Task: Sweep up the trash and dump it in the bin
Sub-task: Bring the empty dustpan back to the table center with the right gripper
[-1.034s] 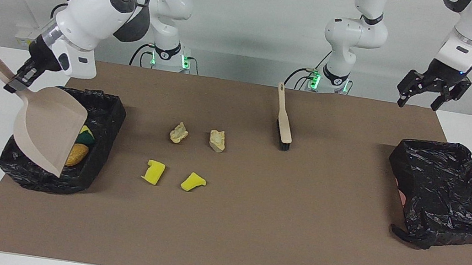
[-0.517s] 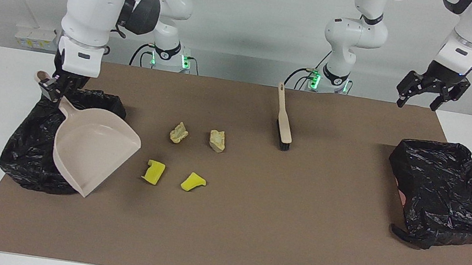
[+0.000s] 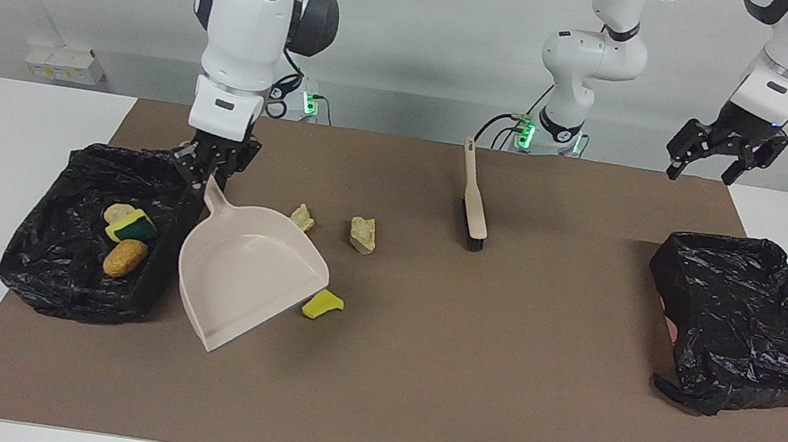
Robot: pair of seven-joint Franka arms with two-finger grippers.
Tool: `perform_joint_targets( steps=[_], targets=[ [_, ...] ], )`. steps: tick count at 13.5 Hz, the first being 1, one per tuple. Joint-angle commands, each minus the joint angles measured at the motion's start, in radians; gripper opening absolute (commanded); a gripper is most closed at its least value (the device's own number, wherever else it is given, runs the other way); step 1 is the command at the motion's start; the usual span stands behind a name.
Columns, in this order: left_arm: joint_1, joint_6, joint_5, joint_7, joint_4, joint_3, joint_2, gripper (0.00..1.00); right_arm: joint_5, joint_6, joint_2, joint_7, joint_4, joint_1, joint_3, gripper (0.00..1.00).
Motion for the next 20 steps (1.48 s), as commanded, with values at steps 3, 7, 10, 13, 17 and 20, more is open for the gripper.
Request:
perform_joint_targets(
  steps=[3,7,10,13,17,20],
  targets=[
    [0.009,-0.023,0.004,-0.001,0.018,-0.005,0.006,1.00,0.066,-0.022,0.194,0.306,0.219,0.113,-0.003,0.00],
    [0.011,-0.023,0.004,-0.001,0.018,-0.005,0.006,1.00,0.083,-0.023,0.310,0.547,0.316,0.197,-0.003,0.00],
    [0.009,-0.023,0.004,-0.001,0.018,-0.005,0.006,1.00,0.139,-0.022,0.418,0.745,0.423,0.269,-0.003,0.00],
    [0.011,-0.023,0.004,-0.001,0.018,-0.005,0.005,1.00,0.155,-0.010,0.498,0.854,0.479,0.326,0.000,0.00],
    [0.011,-0.023,0.004,-0.001,0.018,-0.005,0.006,1.00,0.228,0.029,0.571,0.933,0.529,0.372,0.000,0.00],
    [0.011,-0.023,0.004,-0.001,0.018,-0.005,0.006,1.00,0.250,0.055,0.591,0.996,0.534,0.398,0.005,0.00]
  ],
)
